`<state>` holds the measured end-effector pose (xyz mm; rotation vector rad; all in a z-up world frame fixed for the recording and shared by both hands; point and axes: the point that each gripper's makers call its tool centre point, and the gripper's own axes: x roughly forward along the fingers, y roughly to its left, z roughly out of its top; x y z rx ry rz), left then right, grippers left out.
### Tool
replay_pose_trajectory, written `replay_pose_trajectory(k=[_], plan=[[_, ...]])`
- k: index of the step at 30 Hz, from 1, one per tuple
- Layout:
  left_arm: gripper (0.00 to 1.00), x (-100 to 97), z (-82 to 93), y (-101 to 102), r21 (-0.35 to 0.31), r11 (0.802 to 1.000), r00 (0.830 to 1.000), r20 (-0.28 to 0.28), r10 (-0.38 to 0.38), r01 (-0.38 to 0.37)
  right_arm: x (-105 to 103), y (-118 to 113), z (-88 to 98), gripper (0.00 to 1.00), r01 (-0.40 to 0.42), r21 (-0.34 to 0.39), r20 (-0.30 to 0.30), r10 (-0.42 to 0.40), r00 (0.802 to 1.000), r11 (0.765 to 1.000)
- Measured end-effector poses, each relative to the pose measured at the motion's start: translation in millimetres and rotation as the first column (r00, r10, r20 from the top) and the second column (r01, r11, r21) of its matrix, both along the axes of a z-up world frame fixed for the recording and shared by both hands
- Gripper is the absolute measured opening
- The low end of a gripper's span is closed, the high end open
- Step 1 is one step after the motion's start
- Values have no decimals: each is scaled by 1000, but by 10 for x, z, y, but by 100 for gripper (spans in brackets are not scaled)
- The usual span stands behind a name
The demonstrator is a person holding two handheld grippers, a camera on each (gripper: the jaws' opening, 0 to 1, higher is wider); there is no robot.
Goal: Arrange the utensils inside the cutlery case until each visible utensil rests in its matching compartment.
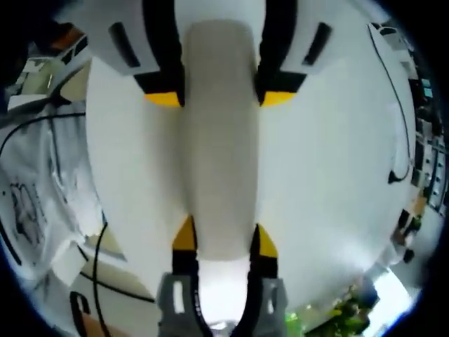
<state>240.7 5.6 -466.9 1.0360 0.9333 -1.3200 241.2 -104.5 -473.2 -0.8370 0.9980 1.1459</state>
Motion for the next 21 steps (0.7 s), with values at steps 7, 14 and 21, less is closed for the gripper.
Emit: replay_pose_trajectory(k=[7, 14, 21], plan=[[42, 217, 119, -79, -11, 1000, 999, 37, -15, 15, 212, -74, 45, 45, 13, -5, 17, -13, 1000, 1000], [42, 527, 166, -180, -1, 998, 994, 89, -61, 61, 471, -174, 68, 44, 8, -24, 50, -7, 999, 1000], [42, 812, 180, -271, -23, 998, 993, 107, -58, 61, 749, -271, 92, 44, 8, -61, 66, -4, 998, 998]])
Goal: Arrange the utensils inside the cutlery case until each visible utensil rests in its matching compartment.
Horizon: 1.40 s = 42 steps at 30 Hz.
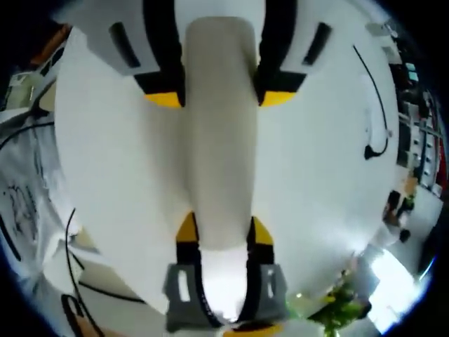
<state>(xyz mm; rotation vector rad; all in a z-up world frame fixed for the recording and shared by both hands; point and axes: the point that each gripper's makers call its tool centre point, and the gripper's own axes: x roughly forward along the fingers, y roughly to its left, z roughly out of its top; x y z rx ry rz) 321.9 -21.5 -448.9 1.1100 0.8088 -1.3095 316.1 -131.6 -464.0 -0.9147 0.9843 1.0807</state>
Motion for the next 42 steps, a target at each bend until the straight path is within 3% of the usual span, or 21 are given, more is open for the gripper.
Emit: replay_pose_trajectory(k=[12, 25, 32, 42], plan=[[42, 331, 23, -75, -1, 1000, 1000, 17, -8, 8, 342, -78, -60, 43, -11, -26, -4, 11, 1000, 1000], [42, 481, -83, -59, -21, 999, 998, -36, 49, -50, 555, -66, -71, 43, -95, -23, -21, 95, 995, 995], [42, 412, -238, -51, -10, 998, 993, -94, 66, -68, 502, -55, -103, 43, -124, -11, -53, 123, 991, 992], [44, 433, -230, -68, -57, 995, 992, -108, 72, -79, 500, -72, -108, 44, -122, 0, -55, 122, 991, 992]])
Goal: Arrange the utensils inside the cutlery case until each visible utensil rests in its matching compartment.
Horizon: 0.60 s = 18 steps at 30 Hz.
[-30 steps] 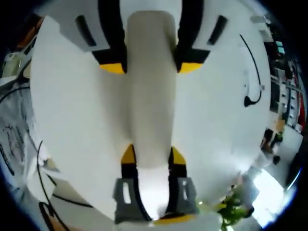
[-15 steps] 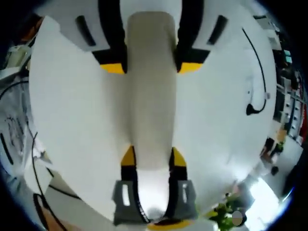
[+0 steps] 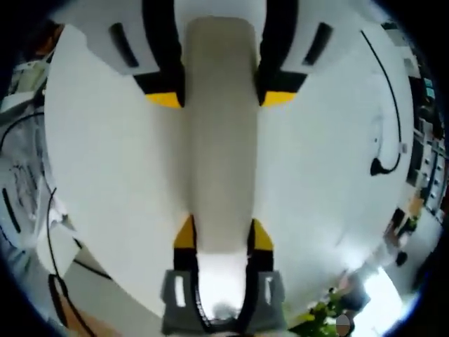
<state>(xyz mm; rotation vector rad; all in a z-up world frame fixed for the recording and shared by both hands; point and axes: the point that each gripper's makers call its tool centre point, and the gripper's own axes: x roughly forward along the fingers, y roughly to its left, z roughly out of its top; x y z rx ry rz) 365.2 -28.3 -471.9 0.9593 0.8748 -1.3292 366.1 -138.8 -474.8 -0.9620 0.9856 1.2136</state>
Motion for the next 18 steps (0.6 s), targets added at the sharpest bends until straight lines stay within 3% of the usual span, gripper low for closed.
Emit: replay_pose_trajectory(k=[5, 7, 10, 13, 18], plan=[[46, 24, 26, 35, -44, 999, 999, 26, 21, -20, 28, -44, 23, 49, 54, 27, 28, -55, 998, 998], [48, 18, 30, 108, -28, 999, 999, 33, 30, -29, -37, -81, 35, 49, 85, 21, -1, -85, 996, 996], [48, 3, 91, 242, -13, 999, 998, 54, 45, -44, -36, -86, 142, 53, 96, 56, 28, -98, 995, 994], [48, 0, 267, 260, -93, 992, 993, 70, 96, -89, -44, -68, 316, 63, 112, 118, 64, -120, 991, 987], [48, -74, 599, 384, -228, 960, 980, 79, 182, -160, -110, -187, 473, 62, 138, 136, 108, -153, 982, 981]])
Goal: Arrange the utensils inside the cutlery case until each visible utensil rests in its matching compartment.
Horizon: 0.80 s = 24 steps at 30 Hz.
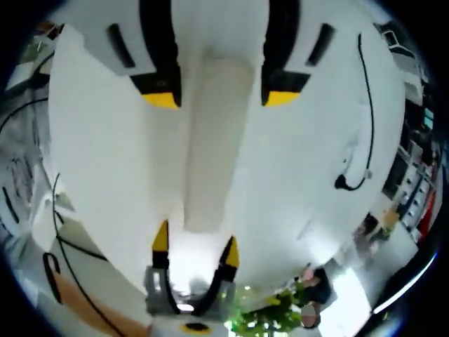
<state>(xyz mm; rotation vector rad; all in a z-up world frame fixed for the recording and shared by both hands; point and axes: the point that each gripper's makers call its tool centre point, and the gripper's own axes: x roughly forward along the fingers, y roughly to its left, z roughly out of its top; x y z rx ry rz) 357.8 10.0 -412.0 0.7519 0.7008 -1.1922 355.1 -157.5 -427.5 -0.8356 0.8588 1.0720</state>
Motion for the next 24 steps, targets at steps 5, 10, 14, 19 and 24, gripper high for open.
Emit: replay_pose_trajectory(k=[5, 10, 14, 19, 24], plan=[[47, -134, 166, 254, -71, 995, 998, 7, 66, -66, -41, -69, 291, 62, 40, 86, 110, -50, 993, 996], [46, -294, 321, 398, -193, 972, 990, -7, 138, -137, -178, -62, 591, 52, 30, 178, 218, -69, 974, 983], [45, -324, 351, 567, -205, 960, 981, 6, 195, -189, -287, -50, 720, 46, 46, 253, 249, -111, 962, 966], [44, -464, 486, 547, -260, 945, 977, 13, 211, -201, -386, -96, 817, 44, 98, 341, 230, -184, 956, 935], [43, -598, 671, 493, -358, 907, 971, 6, 240, -222, -451, -93, 951, 41, 120, 446, 225, -241, 944, 887]])
